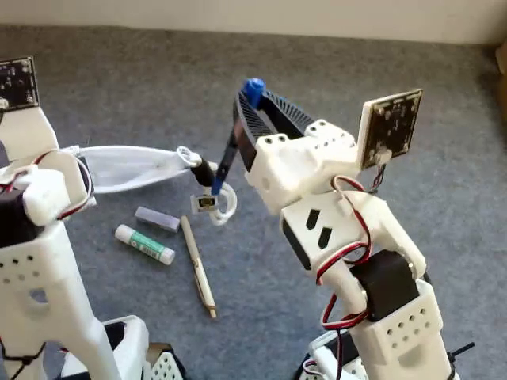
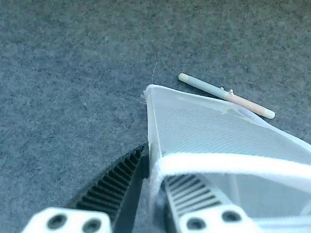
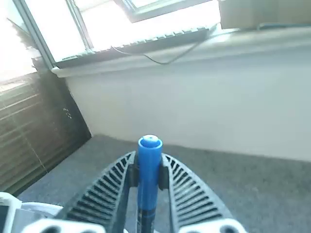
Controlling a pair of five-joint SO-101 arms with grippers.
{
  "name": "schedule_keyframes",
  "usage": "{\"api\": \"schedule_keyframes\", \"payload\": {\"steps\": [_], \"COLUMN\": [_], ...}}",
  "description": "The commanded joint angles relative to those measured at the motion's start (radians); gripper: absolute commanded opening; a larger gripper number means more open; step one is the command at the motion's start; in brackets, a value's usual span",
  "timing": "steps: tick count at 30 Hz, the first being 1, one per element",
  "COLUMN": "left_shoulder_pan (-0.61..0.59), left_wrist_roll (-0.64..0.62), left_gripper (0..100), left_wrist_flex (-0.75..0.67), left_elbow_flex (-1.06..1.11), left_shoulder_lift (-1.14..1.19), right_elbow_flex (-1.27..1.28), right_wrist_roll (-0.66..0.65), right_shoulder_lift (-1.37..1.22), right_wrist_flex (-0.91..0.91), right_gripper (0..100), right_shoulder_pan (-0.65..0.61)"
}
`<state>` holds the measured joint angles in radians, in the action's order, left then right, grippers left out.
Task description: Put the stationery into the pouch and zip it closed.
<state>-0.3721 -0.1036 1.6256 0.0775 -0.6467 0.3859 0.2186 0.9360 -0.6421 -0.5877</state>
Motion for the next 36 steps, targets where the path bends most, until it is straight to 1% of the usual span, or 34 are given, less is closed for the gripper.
{"api": "schedule_keyframes", "payload": {"steps": [1,5,8,12,16,19,22,25,31,36], "left_shoulder_pan": [0.015,0.015,0.018,0.018,0.018,0.018,0.018,0.018,0.019,0.019], "left_wrist_roll": [-0.023,-0.051,-0.054,-0.055,-0.055,-0.055,-0.055,-0.074,-0.075,-0.075], "left_gripper": [3,3,3,3,3,3,3,3,3,3], "left_wrist_flex": [0.002,0.000,-0.002,0.000,0.000,0.000,-0.002,-0.003,-0.005,-0.005], "left_elbow_flex": [-0.070,-0.068,-0.068,-0.068,-0.067,-0.068,-0.068,-0.068,-0.068,-0.064], "left_shoulder_lift": [0.024,0.050,0.074,0.102,0.105,0.105,0.105,0.105,0.105,0.105], "right_elbow_flex": [-0.015,-0.015,-0.008,-0.007,-0.005,0.031,0.099,0.159,0.189,0.189], "right_wrist_roll": [-0.084,-0.155,-0.178,-0.173,-0.172,-0.173,-0.176,-0.176,-0.178,-0.178], "right_shoulder_lift": [0.018,0.016,0.015,0.015,0.015,0.012,0.012,0.005,-0.130,-0.186], "right_wrist_flex": [0.133,0.277,0.363,0.444,0.479,0.498,0.613,0.685,0.708,0.708], "right_gripper": [0.3,0.3,0.3,0.3,0.3,0.3,0.3,0.3,0.3,0.3], "right_shoulder_pan": [-0.045,-0.107,-0.173,-0.234,-0.274,-0.282,-0.282,-0.282,-0.289,-0.289]}}
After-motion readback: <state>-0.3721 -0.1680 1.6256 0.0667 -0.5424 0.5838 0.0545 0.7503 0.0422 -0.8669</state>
